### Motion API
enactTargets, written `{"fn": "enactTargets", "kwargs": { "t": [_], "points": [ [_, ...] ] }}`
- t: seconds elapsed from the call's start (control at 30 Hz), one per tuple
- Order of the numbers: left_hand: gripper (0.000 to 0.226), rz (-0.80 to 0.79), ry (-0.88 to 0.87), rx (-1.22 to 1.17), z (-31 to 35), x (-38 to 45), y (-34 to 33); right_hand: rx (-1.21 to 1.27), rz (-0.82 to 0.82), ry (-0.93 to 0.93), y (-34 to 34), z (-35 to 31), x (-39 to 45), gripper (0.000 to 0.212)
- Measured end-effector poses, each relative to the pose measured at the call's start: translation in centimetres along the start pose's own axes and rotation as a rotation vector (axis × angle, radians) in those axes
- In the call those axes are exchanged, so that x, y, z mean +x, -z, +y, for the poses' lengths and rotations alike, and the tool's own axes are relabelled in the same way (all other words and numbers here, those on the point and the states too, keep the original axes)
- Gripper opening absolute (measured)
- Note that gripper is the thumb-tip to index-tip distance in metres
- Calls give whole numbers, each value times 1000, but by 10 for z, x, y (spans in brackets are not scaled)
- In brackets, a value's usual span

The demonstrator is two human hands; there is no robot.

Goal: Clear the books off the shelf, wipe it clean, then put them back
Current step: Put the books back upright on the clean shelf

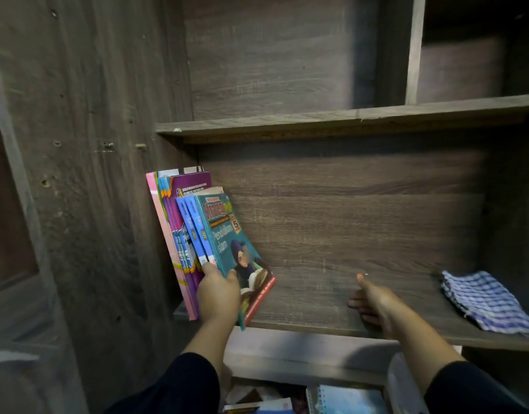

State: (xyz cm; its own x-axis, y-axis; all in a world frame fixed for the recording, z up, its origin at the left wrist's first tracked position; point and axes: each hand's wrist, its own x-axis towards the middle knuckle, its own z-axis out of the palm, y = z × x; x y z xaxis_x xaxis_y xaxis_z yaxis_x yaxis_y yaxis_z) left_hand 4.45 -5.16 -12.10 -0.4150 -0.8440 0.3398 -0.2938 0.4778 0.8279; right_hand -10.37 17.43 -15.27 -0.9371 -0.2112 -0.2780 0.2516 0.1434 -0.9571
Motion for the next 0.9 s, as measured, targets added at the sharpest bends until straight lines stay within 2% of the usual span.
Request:
{"fn": "enactTargets", "kwargs": {
  "t": [0.17, 0.33, 0.47, 0.6, 0.67, 0.77, 0.83, 0.9],
  "points": [
    [34, 86, -16, 22, 2, -6, -8, 15, -5, -2, 1, 0, 1, 60],
    [44, -12, 84, 54, 10, -2, -11, 0, 9, -9, 1, -1, -1, 61],
    [51, -96, 90, 74, 12, -2, -6, 2, -12, -4, 2, -1, -4, 58],
    [39, -131, 27, 203, 3, 4, 5, 5, 3, 5, 1, -1, -5, 58],
    [29, -125, -63, 408, 0, 1, 13, 9, 8, 11, 1, -2, -6, 58],
    [17, -100, -421, 749, 0, -10, 10, 12, 6, 10, 0, -2, -9, 59],
    [21, -68, -654, 834, 1, -15, -3, 10, 5, 1, 0, -1, -8, 57],
    [29, -101, -846, 930, 3, -12, -18, 0, 11, 1, 2, -2, -6, 52]
  ]
}}
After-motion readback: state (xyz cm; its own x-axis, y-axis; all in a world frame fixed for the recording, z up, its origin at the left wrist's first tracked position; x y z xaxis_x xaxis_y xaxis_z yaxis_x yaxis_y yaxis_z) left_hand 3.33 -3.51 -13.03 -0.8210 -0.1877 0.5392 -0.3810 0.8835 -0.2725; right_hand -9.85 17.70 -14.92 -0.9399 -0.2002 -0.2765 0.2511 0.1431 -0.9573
